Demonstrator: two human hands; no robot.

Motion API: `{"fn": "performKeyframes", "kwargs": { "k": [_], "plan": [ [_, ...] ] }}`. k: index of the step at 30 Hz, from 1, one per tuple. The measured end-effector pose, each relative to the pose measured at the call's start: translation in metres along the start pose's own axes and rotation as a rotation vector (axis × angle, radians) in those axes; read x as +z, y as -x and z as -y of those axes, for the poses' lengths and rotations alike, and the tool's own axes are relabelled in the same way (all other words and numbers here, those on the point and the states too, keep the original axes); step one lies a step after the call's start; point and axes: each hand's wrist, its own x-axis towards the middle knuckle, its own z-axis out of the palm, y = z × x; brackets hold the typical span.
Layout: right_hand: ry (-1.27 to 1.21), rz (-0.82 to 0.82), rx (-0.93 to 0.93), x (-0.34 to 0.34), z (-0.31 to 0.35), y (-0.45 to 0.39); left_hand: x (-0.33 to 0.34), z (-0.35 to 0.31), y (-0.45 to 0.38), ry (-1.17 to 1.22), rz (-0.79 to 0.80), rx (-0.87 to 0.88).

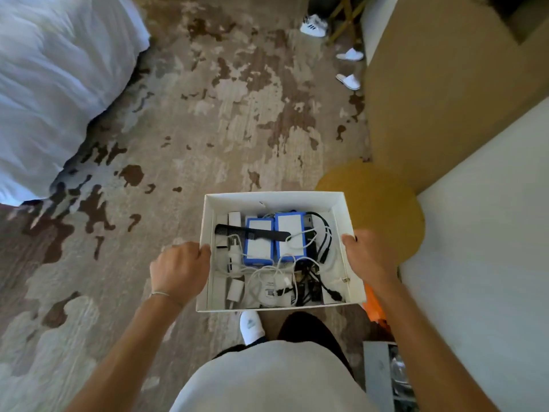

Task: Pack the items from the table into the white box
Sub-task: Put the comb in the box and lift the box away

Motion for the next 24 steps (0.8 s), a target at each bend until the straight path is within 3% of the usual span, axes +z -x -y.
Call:
{"fn": "performKeyframes", "kwargs": {
  "k": [11,17,24],
  "plan": [
    [0.087,-0.151,0.1,-0.051,-0.083,-0.109,0.043,-0.149,-0.076,-0.01,0.051,0.098],
    [0.055,-0.126,0.054,-0.072,-0.142,-0.18,0.094,-0.228,-0.106,-0.071,0.077,0.083],
    [0.094,-0.072,0.069,-0.065,-0.217,-0.271,0.162,-0.309,-0.146,-0.164,0.216,0.1]
  ]
}}
